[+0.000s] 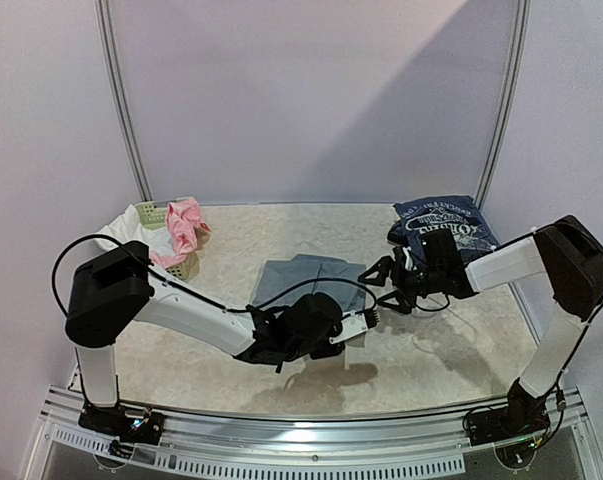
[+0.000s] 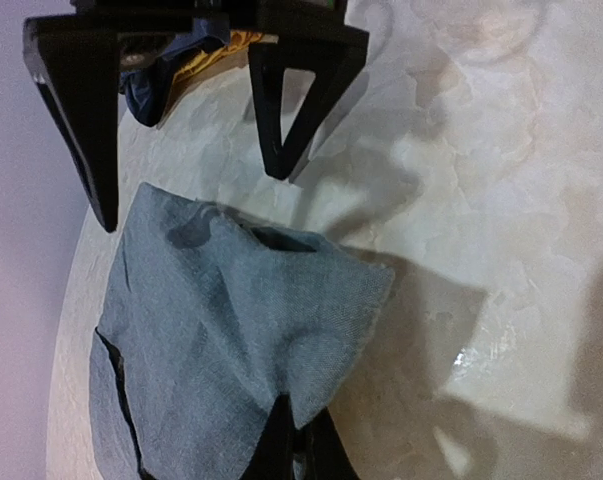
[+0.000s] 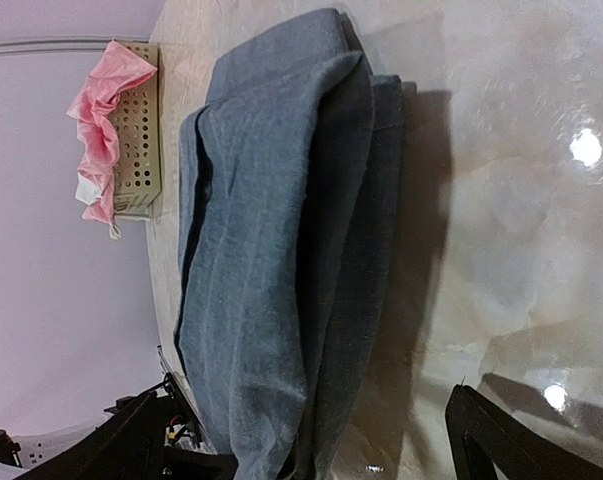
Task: Fold and stack the mixed laundry pile
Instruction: Pass from the left arm to the right
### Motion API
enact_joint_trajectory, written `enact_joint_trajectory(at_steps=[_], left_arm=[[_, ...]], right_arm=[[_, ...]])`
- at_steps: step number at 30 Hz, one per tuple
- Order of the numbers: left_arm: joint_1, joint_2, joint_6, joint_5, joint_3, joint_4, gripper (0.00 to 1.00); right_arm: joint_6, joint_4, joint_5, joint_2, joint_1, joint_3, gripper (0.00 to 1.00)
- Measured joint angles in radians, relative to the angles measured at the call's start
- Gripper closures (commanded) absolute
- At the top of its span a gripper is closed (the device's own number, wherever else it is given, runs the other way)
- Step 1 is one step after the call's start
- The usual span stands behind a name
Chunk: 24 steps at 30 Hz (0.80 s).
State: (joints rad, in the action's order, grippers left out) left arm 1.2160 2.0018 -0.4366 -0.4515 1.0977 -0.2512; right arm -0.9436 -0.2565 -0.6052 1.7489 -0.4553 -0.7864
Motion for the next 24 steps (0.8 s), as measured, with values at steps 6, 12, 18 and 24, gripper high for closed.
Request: enact_joint_trajectory(at_steps=[6, 12, 18, 24], left_arm=[[-0.002, -0.01, 0.004, 0.0, -0.001, -0.002, 1.0], [-0.002, -0.014, 0.008, 0.004, -0.001, -0.003, 1.0], [-0.003, -0.021, 0.018, 0.014, -0.006, -0.003, 1.0], [-0.003, -0.045, 0.024, 0.018, -0.018, -0.006, 1.0]], right_arm=[[-0.045, -0.067, -0.045, 0.093, -0.016, -0.022, 0.01], [-0.079, -0.135, -0.067, 0.154, -0.018, -0.061, 0.01], [-0.131, -0.223, -0.103, 0.234, -0.024, -0.112, 0.12], [-0.166, -0.25, -0.12, 0.297, -0.027, -0.163, 0.25]])
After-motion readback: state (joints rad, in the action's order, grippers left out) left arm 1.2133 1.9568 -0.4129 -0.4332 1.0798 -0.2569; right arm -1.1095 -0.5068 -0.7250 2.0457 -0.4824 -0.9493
